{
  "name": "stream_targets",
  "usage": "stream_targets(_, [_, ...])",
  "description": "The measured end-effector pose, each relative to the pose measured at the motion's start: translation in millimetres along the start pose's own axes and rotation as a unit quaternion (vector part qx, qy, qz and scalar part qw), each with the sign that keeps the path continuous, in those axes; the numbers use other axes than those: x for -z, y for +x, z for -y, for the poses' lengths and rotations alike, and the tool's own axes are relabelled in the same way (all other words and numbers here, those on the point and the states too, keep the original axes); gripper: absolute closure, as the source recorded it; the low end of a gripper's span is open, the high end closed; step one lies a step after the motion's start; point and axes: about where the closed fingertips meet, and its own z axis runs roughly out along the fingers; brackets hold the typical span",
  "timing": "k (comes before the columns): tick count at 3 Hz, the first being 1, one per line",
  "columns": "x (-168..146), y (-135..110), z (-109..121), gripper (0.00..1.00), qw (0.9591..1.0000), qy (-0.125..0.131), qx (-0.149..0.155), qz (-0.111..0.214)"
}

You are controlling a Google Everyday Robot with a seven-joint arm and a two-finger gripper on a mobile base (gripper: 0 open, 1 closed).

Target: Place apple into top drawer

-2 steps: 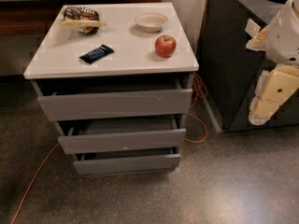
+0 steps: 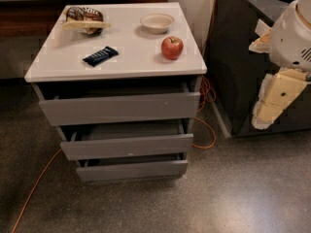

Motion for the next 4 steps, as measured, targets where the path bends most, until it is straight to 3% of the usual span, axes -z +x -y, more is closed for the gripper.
stream_targets(2, [-59,-30,20,0.00,0.9978,-0.005,0.046,0.048])
stream_targets(4, [-139,-51,27,0.00,0.9910,-0.001,0.109,0.078])
